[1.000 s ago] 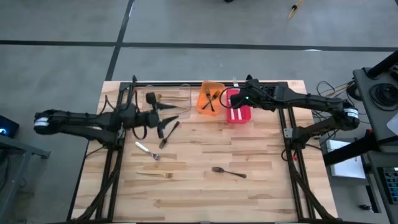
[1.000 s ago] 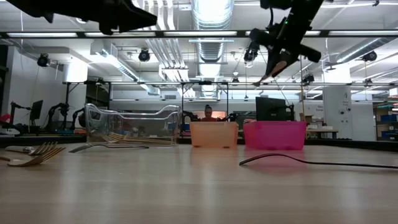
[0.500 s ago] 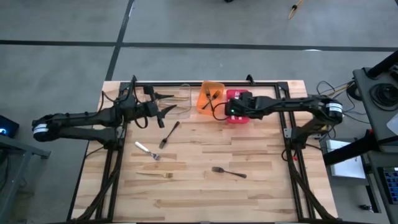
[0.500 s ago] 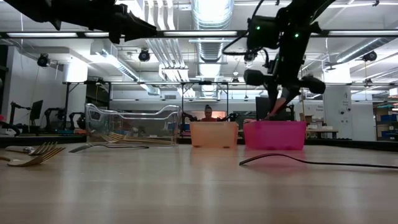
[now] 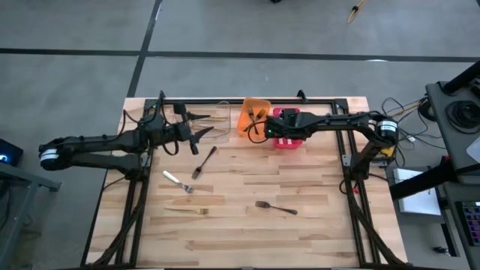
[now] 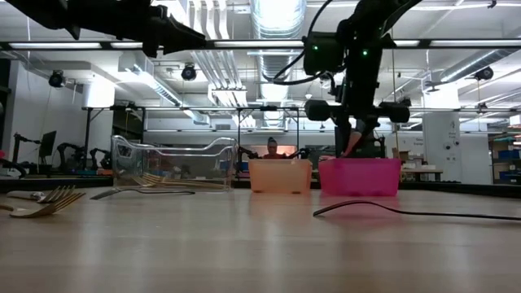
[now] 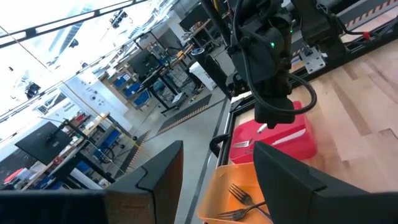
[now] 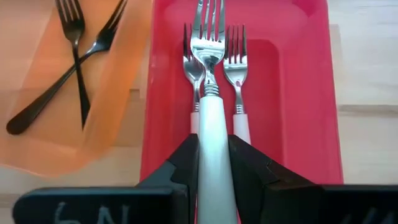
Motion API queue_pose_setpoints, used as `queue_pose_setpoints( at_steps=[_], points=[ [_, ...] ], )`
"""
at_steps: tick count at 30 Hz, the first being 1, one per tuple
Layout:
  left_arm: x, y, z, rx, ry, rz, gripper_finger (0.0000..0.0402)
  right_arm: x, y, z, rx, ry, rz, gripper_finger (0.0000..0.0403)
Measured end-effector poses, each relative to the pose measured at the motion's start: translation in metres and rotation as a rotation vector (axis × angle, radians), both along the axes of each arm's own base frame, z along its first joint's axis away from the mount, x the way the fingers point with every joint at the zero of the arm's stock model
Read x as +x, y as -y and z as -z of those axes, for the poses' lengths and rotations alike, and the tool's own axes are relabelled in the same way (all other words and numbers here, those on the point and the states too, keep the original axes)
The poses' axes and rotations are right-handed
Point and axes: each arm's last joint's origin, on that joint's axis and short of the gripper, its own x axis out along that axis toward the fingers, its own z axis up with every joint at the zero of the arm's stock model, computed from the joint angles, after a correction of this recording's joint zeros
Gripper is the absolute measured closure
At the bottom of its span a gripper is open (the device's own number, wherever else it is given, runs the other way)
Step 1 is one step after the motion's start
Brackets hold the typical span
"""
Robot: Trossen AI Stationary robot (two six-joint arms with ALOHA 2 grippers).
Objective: Sort silverware by color (type)
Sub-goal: Put the white fork into the red bin
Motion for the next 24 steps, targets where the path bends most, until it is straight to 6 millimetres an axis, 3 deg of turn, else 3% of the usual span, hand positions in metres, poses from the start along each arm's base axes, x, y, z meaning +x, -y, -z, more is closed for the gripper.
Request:
queue_pose_setpoints(
  at_steps=[7,24],
  points=[
    [0.0,0.0,0.0,0.002,0.0,0.0,0.0225,0.002,0.001,0.002,-0.006,0.014,0.004,0.0345],
    [0.0,0.0,0.0,0.002,0.0,0.0,0.0225,0.011,0.001,0.029,-0.079,-0.096,0.01,0.0345]
  ],
)
